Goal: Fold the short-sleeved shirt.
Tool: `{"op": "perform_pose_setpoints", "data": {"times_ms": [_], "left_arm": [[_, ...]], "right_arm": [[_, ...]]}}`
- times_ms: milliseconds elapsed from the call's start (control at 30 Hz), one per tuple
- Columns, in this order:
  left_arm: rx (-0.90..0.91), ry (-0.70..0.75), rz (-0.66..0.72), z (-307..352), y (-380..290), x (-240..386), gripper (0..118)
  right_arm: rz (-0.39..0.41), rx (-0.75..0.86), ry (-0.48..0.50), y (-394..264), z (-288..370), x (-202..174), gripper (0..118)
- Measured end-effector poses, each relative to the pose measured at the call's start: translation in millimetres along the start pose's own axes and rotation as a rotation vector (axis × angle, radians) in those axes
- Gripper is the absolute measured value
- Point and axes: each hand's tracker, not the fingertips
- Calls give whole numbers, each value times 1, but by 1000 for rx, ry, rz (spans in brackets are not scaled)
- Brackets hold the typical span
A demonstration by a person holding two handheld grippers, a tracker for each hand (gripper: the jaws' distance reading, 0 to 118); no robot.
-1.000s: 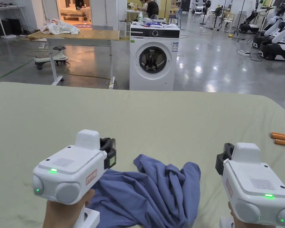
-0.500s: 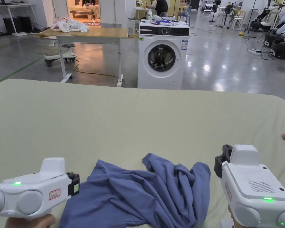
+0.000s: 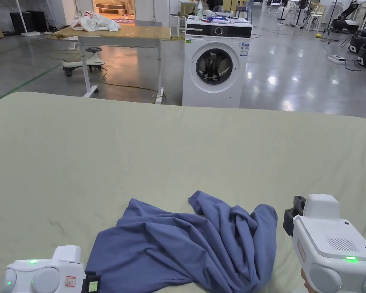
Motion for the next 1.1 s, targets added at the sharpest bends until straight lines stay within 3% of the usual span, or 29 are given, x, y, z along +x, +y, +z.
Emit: {"op": "perform_pose_setpoints", "data": {"times_ms": [67,200,267,400,533,767,867,900,933,1000,1100], "left_arm": [[-3,44,-75,6,7,11,36],[26,36,-120,7,7,22,1],[26,4,-101,4,5,19,1],[47,-9,-124,12,6,14,1],[84,-45,-101,19,5,9,1],[112,-65,-84,26,9,9,1],[109,-63,-79,24,10,10,1],[110,-65,-78,24,10,10,1],[110,-69,-77,22,11,10,1],[115,-69,-78,22,12,10,1],[137,-63,-76,24,15,11,1]], "right_arm": [[1,-23,3,-1,-6,0,1],[-20,-97,17,-3,-30,5,3],[-22,-162,38,-3,-48,8,11],[-37,-319,99,-1,-96,13,47],[-77,-453,121,0,-145,16,59],[-159,-694,213,-26,-207,16,56],[-134,-700,212,-35,-207,15,30],[-104,-669,200,-34,-204,16,12],[-119,-662,236,-33,-201,19,4],[-160,-646,277,-30,-190,24,4],[-109,-586,244,-17,-174,29,3]]}}
